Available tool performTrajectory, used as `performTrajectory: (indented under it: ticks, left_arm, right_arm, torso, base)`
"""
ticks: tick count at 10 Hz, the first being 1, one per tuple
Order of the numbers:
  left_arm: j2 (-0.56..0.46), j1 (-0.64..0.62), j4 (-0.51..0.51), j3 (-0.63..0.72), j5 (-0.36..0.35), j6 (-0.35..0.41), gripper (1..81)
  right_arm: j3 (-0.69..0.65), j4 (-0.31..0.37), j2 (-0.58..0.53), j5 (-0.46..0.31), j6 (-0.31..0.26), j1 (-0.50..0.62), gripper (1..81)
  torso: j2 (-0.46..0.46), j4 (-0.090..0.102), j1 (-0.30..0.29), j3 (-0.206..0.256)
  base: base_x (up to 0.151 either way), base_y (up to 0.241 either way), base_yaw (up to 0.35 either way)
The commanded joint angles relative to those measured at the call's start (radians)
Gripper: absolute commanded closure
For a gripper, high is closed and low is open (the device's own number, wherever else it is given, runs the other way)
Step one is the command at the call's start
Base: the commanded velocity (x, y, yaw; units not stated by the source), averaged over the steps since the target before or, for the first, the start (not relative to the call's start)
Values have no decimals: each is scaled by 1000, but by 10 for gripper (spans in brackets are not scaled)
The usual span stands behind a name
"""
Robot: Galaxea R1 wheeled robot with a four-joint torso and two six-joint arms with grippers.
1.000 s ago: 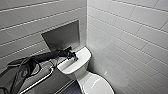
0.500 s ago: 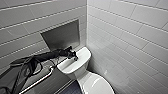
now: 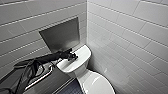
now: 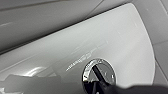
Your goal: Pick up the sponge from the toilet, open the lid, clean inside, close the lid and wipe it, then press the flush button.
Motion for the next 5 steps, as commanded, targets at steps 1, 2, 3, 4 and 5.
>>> performTrajectory:
  ticks: [1, 2, 3, 4, 5]
  left_arm:
    - [-6, -165, 15, 2, 43, 8, 811]
    - [-3, -154, 15, 2, 41, 8, 811]
    - [3, -140, 16, 2, 41, 8, 811]
    - [12, -123, 18, 2, 43, 8, 811]
    - [16, -116, 18, 2, 44, 8, 811]
  right_arm:
    - [26, 7, -28, -82, -1, -8, 811]
    - [26, 7, -28, -82, -1, -8, 811]
    - [25, 5, -26, -82, -1, -9, 811]
    - [23, 5, -23, -82, -1, -8, 811]
    - [20, 5, -19, -82, -1, -6, 811]
  torso:
    - [0, 0, 0, 1]
    - [0, 0, 0, 0]
    - [0, 0, 0, 0]
    - [0, 0, 0, 0]
    - [0, 0, 0, 0]
  base:
    - [0, 0, 0]
    - [0, 0, 0]
    - [0, 0, 0]
    - [0, 0, 0]
    - [0, 0, 0]
